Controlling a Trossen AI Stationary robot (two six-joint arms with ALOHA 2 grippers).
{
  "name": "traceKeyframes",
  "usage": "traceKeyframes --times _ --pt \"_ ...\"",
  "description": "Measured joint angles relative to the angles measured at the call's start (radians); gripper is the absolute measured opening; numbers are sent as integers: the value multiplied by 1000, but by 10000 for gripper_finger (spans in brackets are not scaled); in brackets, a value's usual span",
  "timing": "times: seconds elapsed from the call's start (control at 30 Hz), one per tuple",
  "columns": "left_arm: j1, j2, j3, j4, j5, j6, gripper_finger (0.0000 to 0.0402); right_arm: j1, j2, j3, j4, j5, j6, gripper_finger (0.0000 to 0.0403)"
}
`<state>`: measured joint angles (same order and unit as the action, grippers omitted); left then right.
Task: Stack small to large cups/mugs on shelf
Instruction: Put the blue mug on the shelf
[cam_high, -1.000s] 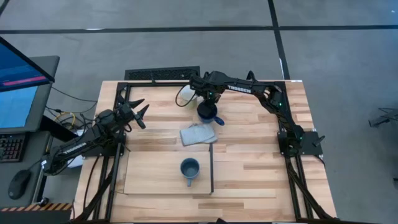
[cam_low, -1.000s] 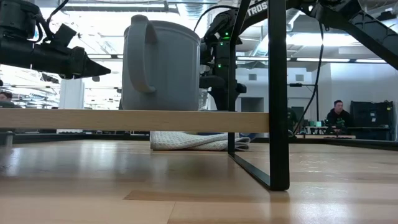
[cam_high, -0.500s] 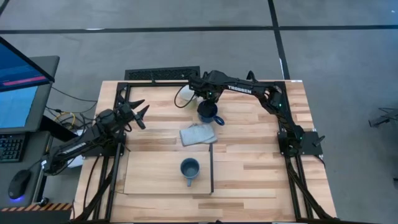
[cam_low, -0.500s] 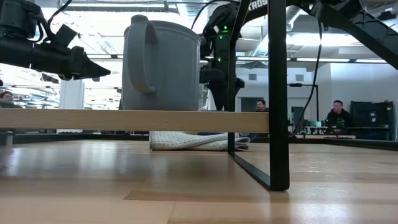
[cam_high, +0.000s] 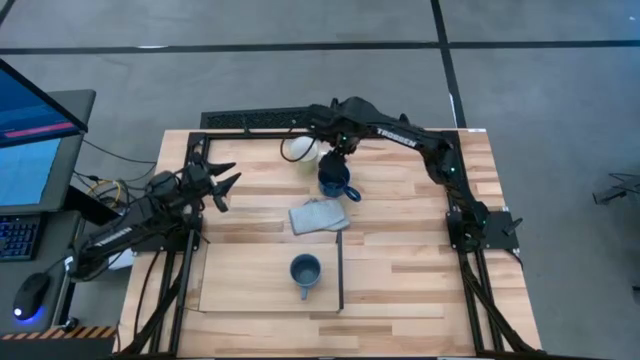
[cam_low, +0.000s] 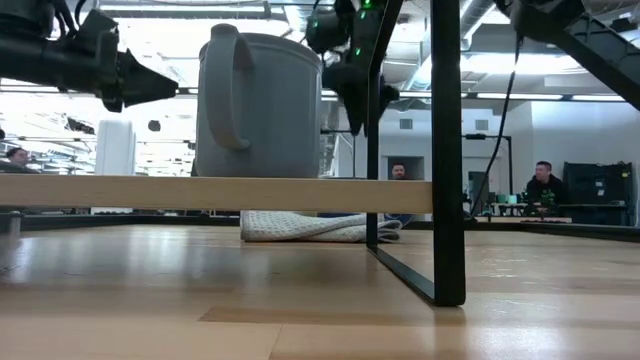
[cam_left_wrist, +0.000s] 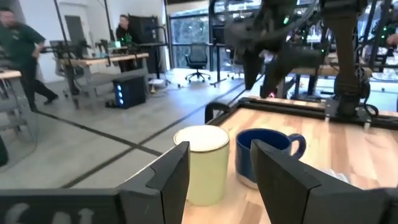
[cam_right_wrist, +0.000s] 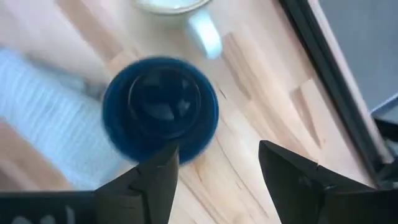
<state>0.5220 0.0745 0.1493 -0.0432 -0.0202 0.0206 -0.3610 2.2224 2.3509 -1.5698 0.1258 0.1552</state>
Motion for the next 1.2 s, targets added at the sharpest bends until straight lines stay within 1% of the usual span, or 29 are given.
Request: traceKeyframes --times 0.1,0.27,0.47,0.53,0.63,0.77,0.83,0.93,1.07,1.13,1.2 --pt "0 39 22 -3 16 -7 163 15 -57 3 16 32 -59 244" --pt "0 98 45 -6 16 -7 163 41 -180 1 37 146 -76 244" --pt "0 122 52 18 9 -7 163 86 -367 1 88 196 -79 244" --pt "0 122 52 31 7 -7 163 111 -424 1 88 256 -67 244" --pt "0 122 52 41 7 -7 163 163 -505 1 54 375 -38 244" --pt "0 122 53 40 7 -5 163 264 -605 -27 7 517 45 244" --pt "0 122 53 40 7 -4 163 326 -664 -91 9 598 86 244" --pt "0 122 53 40 7 -4 163 424 -765 -245 8 742 178 244" --pt "0 122 53 38 7 -3 163 532 -910 -535 15 956 362 244" --pt "0 122 53 39 6 -3 163 575 -988 -702 20 1028 454 244" --pt "0 122 53 39 6 -3 163 613 -1064 -863 69 1066 520 244"
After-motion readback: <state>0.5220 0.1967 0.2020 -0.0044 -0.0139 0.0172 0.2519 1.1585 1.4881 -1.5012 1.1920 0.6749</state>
